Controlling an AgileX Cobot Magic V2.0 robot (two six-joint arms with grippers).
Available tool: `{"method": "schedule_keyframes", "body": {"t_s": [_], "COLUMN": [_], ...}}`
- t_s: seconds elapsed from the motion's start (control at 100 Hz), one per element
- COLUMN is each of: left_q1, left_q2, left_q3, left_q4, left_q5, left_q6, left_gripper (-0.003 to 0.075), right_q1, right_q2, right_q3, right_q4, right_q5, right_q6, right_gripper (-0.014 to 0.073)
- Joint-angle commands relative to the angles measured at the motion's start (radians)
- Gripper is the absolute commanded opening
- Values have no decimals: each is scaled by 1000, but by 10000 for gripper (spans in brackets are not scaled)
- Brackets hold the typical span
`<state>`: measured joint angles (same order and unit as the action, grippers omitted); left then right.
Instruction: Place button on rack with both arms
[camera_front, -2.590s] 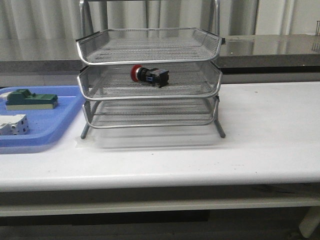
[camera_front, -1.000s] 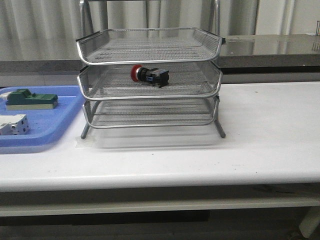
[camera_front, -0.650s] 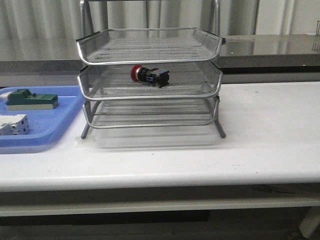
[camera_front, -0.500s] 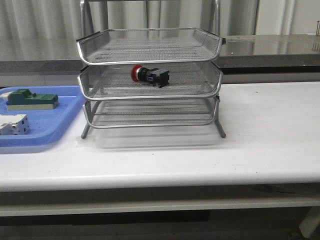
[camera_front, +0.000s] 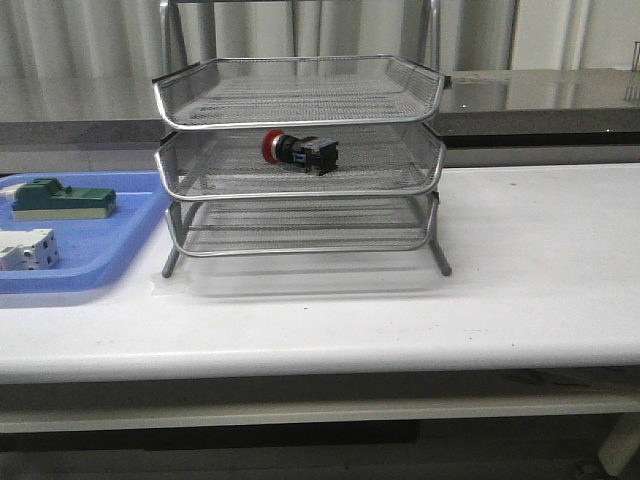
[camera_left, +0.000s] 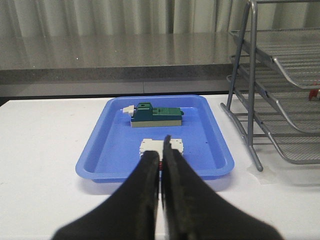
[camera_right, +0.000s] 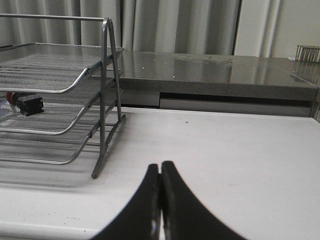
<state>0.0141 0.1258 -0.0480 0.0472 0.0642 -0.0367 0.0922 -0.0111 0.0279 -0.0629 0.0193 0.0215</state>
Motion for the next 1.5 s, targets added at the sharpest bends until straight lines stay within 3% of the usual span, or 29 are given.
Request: {"method": "schedule_keyframes", "body": {"t_s": [0.0,0.3,1.49], "left_q1": [-4,-60,-60], "left_q2": [-42,-165,-165], "left_q3": [-2,81,95], "left_q4": [4,-3,-5], "left_q5": [-80,-82,-106], "left_q6": [-12,-14,-32], "left_gripper": [4,4,4], "right_q1": [-6,-6,-6], "right_q2": [-19,-19,-19], "right_q3": [-16,-16,-16], "right_q4": [-5,-5,-5], "right_q5": [-88,-88,-88], "right_q6": [-1,-1,-1], "right_gripper": [-57,-57,-57]}}
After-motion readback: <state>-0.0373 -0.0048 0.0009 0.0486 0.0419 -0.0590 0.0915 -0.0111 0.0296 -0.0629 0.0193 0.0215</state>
